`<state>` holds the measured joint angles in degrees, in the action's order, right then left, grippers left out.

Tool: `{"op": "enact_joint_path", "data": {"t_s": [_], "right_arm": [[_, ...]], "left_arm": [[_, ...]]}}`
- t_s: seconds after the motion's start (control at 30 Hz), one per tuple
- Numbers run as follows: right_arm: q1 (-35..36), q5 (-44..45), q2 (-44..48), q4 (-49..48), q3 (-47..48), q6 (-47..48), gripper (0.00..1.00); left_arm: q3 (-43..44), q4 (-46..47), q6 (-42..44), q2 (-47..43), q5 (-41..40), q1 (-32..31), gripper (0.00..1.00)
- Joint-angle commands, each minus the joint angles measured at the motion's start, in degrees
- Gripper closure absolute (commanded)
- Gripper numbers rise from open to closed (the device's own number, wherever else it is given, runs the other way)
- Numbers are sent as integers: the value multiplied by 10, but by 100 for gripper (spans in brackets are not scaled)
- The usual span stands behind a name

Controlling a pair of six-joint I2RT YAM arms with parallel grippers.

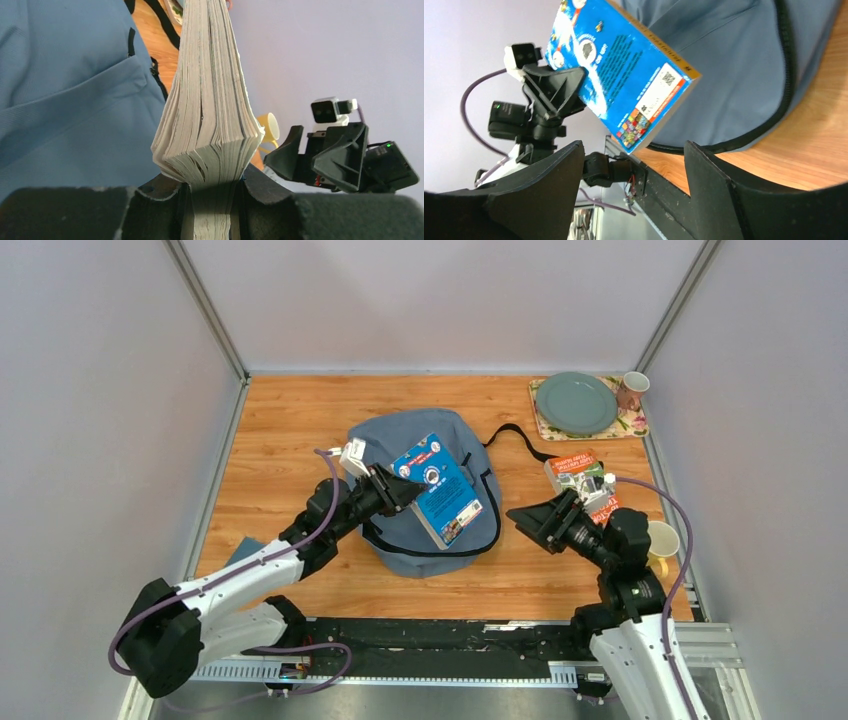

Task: Pack the student bag
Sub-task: Pick up the book from the center of the board.

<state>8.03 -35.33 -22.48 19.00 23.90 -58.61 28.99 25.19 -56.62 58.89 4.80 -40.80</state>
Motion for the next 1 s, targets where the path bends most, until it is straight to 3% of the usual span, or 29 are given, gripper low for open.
{"op": "enact_joint_path", "data": {"t_s": [0.0, 0.2, 0.33, 0.73, 0.97], "right_arm": [[56, 39, -33, -74, 6, -38, 24], [181, 127, -119, -115, 10, -50, 24], [232, 150, -136, -231, -14, -86, 24], [249, 158, -185, -346, -26, -142, 24], [254, 150, -210, -421, -16, -151, 37]], "left_arm": [[6, 167, -93, 3, 9, 0, 100], [-23, 257, -148, 7, 14, 0, 100], [-39, 273, -170, 0, 1, 0, 100], [-53, 354, -214, 32, 25, 0, 100], [-56, 411, -252, 72, 50, 0, 100]]}}
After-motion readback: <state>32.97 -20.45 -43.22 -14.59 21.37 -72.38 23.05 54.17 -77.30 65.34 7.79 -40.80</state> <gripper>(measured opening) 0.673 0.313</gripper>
